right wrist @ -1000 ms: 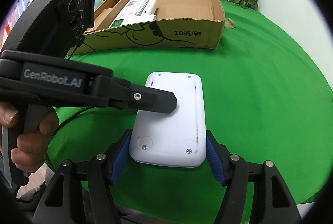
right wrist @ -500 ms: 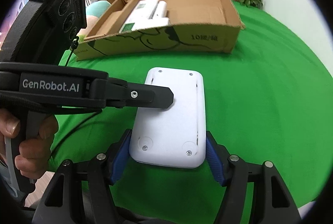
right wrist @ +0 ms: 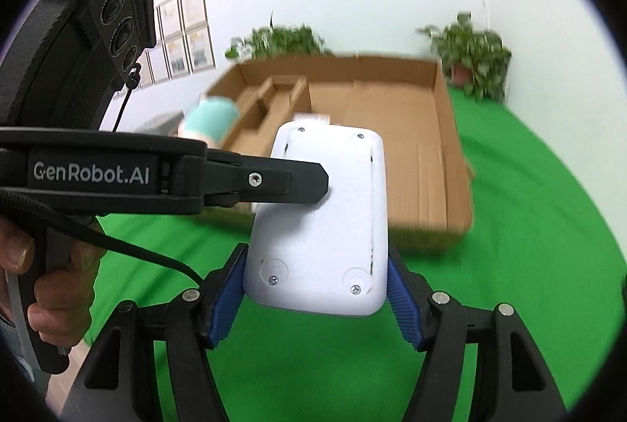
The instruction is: Organize objects
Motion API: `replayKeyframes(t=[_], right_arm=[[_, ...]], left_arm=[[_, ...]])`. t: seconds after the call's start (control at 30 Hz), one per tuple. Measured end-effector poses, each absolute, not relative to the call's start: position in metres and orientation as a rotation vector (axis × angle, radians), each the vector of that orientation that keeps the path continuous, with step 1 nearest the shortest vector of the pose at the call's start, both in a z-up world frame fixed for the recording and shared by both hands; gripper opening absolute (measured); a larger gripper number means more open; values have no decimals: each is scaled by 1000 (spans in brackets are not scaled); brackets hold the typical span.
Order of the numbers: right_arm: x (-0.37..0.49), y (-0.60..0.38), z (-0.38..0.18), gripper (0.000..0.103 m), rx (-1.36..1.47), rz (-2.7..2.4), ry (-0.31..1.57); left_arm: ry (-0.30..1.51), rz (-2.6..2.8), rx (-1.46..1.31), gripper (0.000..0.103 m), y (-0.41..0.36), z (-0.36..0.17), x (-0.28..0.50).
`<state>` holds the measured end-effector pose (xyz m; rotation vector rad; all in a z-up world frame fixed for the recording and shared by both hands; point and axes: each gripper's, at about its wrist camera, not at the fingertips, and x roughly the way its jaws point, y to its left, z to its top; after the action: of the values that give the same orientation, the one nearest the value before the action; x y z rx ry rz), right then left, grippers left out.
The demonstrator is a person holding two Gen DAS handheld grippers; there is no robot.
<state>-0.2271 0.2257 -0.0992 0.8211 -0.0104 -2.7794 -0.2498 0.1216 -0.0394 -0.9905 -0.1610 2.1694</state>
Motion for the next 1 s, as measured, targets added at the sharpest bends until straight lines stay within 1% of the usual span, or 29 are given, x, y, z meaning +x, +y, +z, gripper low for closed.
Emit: replayKeyframes(t=[0.2,0.23,0.4,0.53,0.7,1.0], right_arm=[[-251,229,-50,66,676,-2811,-20],[-254,229,-42,66,652,-2817,-19],[-273,231,-18,66,590,-2823,-26],[-285,235,-14,66,606,-2812,-50],[-302,234,-24,66,667,-2798,-75],[-337,244,-58,66,850,-2755,-145]], left_arm=[[-90,2229,-879,27,141,36,-277],[-80,2236,-863,27,144,42,-281],[-38,2263,-806,27,146,96,-293],[-27,2264,-815,27,149,110,-310],[-33,2244,-869,27,154,99,-340],[-39,2176,-1016,27,178,15,-402]])
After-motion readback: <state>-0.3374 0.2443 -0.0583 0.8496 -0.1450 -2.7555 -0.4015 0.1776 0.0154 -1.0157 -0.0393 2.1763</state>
